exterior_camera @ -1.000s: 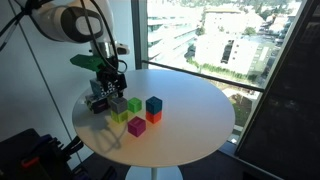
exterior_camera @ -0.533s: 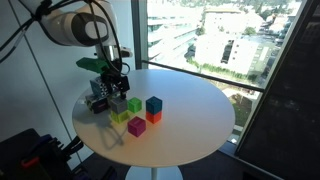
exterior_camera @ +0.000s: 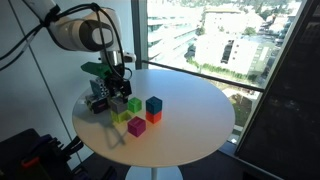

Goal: Put the purple block on the blue block

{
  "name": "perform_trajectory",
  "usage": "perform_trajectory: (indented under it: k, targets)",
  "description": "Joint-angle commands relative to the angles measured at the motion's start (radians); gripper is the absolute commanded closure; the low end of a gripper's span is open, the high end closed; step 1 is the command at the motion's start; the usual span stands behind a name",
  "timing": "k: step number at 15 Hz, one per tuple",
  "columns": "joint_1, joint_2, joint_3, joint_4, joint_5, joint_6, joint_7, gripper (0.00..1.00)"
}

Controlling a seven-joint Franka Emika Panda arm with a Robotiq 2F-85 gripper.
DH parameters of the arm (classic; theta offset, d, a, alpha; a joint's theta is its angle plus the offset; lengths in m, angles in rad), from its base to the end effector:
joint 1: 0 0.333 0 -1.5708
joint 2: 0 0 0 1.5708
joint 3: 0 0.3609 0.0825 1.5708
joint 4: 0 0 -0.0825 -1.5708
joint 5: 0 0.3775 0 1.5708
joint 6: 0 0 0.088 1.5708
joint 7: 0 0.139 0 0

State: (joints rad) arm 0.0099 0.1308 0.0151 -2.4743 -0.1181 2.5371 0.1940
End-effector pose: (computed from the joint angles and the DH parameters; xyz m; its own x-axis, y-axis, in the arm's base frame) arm 0.4710 0.0111 0.2531 0.9957 -0.0715 -0.0581 -0.0673 -0.9952 0.0708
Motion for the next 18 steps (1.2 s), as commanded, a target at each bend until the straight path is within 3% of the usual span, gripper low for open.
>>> perform_trajectory:
  k: [1,2,3,4,9,18]
  targets:
    - [0.015,0.031,-0.016,0.026,-0.018,-0.004,0.028,0.0]
    - [0.015,0.035,-0.017,0.027,-0.017,-0.004,0.027,0.0]
    - [0.017,0.04,-0.018,0.028,-0.019,-0.001,0.031,0.24]
    - [0.018,0.045,-0.019,0.03,-0.019,-0.004,0.03,0.27]
    - [0.016,0.032,-0.013,0.029,0.011,-0.026,-0.004,0.67]
    - [0.001,-0.037,-0.016,0.03,0.031,-0.139,-0.041,0.71]
